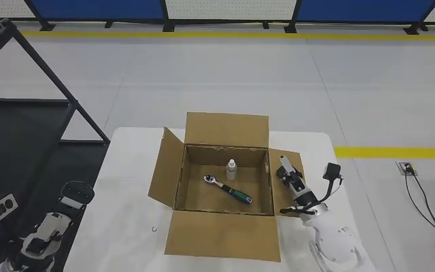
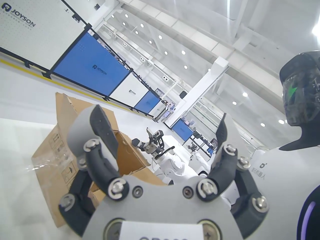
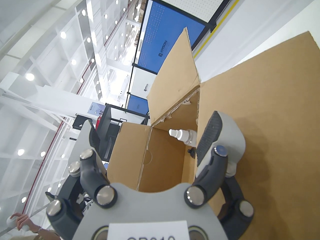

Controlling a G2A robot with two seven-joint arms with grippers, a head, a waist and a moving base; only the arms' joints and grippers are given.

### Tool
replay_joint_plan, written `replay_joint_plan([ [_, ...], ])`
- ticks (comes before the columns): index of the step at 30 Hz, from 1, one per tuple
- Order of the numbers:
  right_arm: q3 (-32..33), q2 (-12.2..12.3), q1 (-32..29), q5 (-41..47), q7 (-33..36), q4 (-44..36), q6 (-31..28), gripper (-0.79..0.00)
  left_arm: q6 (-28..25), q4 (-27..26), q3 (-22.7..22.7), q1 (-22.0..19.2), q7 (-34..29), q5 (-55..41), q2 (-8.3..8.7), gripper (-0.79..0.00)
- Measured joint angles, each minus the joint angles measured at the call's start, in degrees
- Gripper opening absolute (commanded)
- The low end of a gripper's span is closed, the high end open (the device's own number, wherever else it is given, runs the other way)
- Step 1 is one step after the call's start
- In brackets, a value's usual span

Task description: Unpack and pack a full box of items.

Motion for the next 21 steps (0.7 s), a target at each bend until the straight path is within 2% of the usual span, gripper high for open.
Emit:
replay_joint_plan([
  [4,-1.1,-0.5,1.2,0.2,-1.3,1.2,1.1,0.0,0.1,0.0,0.2,0.1,0.2,0.1,0.09,0.0],
  [12,-2.1,-0.8,2.5,-0.2,3.3,2.8,3.0,0.0,0.9,0.2,0.5,-0.6,-0.1,0.0,0.4,0.0],
  [21,-2.3,-1.3,3.1,-0.5,2.8,2.7,0.6,0.0,1.1,0.3,0.5,-0.7,0.2,0.0,0.65,0.0],
])
